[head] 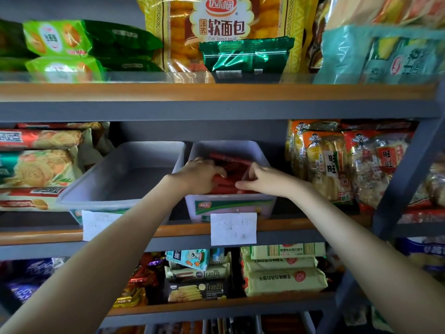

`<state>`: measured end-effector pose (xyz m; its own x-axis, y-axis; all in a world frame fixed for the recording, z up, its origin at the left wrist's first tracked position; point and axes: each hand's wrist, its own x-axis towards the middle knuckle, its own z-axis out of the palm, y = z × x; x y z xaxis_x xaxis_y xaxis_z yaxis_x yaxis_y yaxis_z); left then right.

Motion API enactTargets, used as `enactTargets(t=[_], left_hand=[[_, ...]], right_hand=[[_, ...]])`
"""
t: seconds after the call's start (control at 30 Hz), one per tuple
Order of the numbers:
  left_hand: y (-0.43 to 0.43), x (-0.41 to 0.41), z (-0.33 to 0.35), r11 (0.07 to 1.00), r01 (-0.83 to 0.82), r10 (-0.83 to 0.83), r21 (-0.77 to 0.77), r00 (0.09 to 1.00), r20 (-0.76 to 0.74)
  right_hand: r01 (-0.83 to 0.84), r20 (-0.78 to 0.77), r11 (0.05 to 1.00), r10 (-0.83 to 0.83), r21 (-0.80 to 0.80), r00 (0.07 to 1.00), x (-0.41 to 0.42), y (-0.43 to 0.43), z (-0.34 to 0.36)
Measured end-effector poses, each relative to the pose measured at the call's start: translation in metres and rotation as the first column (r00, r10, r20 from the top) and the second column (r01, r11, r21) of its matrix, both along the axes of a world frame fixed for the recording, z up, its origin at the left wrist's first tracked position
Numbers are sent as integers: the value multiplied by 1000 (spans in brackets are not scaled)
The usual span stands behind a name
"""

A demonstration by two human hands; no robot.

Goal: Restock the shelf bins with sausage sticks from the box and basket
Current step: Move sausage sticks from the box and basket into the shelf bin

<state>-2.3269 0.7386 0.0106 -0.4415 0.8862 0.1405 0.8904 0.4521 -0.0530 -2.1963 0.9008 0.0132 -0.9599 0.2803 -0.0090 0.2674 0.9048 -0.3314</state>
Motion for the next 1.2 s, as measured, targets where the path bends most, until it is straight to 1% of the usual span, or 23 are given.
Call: enactTargets(t=[0.07,0.1,0.13,0.2,0.23,0.27,0.3,0.33,0.37,0.43,0.47,0.5,0.57,0.63,0.67,0.7,0.77,0.87,0.93,1.0,1.03,1.1,1.2], left_hand=[[-6,3,2,999,14,-18,37,994,110],[-9,3,2,998,15,-24,55,984,178],[-12,4,2,997,13,-29,70,974,223],[-17,6,1,993,10,-40,116,967,251],[-17,6,1,988,2,-35,153,976,214],[-17,7,0,981,-22,-2,191,992,125],[-16,7,0,968,-66,61,242,998,29],[-17,9,1,946,-109,121,306,993,-20],[-18,12,3,923,-133,146,361,989,-9],[-24,16,3,912,-106,101,397,994,32],[-30,18,1,921,-74,76,384,997,10],[-37,20,-3,924,-48,57,381,998,-12],[-55,27,-15,898,-28,39,438,999,-16],[-82,38,-34,841,-16,48,540,998,-45],[-99,43,-45,807,-16,61,590,997,-56],[-119,49,-59,781,-30,80,624,995,-53],[-165,64,-90,739,-98,152,667,988,-23],[-248,96,-148,700,-256,298,667,953,53],[-309,123,-192,675,-430,431,599,889,153],[-368,156,-239,585,-636,578,502,762,291],[-395,176,-262,528,-732,644,431,675,359],[-435,215,-306,400,-868,755,293,494,432],[-459,276,-364,229,-971,837,73,235,494]], right_hand=[[9,26,1000,-9,-1,1000,-2,-2,0],[-9,12,1000,9,-18,1000,-2,-2,0],[-29,-15,999,28,-37,999,-3,0,0],[-60,-102,996,54,-61,993,-5,2,-2],[-64,-144,997,56,-51,988,-6,3,-2],[-61,-167,998,56,-28,984,-7,4,-2],[-65,-175,998,63,-10,982,-7,6,-3],[-70,-157,998,70,1,985,-7,9,-3],[-80,-131,997,80,9,988,-5,10,-4],[-90,-106,995,93,36,990,0,7,-2],[-90,-127,994,98,67,987,2,2,-1],[-101,-183,990,118,102,976,2,-5,1],[-154,-334,979,191,135,923,3,-32,0],[-268,-457,943,329,195,827,5,-71,-7],[-340,-487,910,415,238,768,6,-94,-13],[-412,-499,868,496,276,711,6,-117,-23],[-533,-472,786,616,314,631,2,-163,-45],[-692,-374,680,724,242,580,-7,-231,-88],[-789,-270,587,801,181,534,-14,-273,-122],[-869,-142,478,876,129,461,-18,-312,-162],[-894,-69,437,899,96,432,-18,-330,-183],[-929,64,369,927,40,371,-17,-364,-222],[-954,188,293,942,-54,279,-9,-402,-281]])
